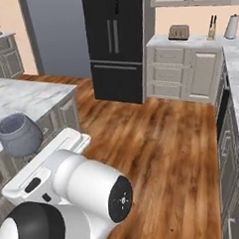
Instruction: Retrieve the wine glasses from the counter and place one next to each plate.
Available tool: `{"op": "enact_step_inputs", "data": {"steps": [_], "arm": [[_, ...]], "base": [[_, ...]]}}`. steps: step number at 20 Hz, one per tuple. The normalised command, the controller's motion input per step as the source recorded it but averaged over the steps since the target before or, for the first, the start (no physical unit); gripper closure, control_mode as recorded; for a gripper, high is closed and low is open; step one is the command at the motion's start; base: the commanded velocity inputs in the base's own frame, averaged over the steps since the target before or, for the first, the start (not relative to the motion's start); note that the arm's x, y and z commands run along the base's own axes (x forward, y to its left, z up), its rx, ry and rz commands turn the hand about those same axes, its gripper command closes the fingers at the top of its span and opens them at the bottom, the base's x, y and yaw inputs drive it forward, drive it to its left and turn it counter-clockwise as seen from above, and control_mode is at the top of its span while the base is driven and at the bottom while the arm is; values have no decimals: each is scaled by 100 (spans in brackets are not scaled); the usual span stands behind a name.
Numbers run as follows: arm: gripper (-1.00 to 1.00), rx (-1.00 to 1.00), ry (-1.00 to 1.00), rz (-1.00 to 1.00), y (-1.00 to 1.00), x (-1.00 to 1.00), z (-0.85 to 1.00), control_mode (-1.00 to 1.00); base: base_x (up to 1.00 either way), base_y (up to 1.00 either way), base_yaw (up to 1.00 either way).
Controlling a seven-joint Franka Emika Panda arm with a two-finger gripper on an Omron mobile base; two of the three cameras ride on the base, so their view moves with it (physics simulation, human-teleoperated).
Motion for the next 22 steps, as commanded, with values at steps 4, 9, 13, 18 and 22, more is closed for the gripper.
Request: {"op": "enact_step_inputs", "data": {"steps": [4, 9, 13, 18, 22], "arm": [[100, 0, 0, 0, 0, 0, 0, 100], [100, 0, 0, 0, 0, 0, 0, 100], [100, 0, 0, 0, 0, 0, 0, 100], [100, 0, 0, 0, 0, 0, 0, 100], [100, 0, 0, 0, 0, 0, 0, 100]], "base": [[-100, -25, 53], [-100, -31, 45], [-100, -3, 5], [-100, -53, 5], [-100, -99, 51]]}}
